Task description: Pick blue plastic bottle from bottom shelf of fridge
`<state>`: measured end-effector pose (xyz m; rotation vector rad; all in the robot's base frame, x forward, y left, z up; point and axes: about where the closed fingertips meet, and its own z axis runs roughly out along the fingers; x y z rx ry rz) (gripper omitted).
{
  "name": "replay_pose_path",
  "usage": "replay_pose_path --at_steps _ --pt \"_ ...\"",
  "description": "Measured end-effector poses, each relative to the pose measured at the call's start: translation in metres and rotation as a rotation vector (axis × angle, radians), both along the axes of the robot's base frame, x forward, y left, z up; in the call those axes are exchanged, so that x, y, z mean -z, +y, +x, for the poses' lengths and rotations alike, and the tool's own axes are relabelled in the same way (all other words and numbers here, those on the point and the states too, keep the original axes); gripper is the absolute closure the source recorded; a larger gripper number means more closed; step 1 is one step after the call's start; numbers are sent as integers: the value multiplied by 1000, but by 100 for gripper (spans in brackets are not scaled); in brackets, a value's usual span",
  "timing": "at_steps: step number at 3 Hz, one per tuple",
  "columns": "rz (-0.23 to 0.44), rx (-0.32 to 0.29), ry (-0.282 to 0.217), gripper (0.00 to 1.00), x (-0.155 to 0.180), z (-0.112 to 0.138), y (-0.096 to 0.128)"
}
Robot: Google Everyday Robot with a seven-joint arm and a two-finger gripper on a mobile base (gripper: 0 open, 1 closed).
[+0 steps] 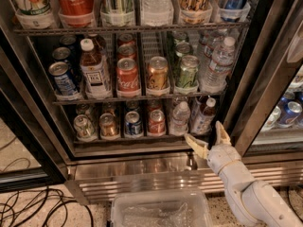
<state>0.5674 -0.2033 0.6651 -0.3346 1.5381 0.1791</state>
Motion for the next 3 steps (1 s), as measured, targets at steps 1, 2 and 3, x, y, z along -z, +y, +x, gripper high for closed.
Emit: replay_pose_path --at_steps 1,2,3 --pt "-6 19 -9 25 2 1 -3" --pt "-16 26 -12 25 5 3 -6" --pt "-17 40 -12 26 9 8 -10"
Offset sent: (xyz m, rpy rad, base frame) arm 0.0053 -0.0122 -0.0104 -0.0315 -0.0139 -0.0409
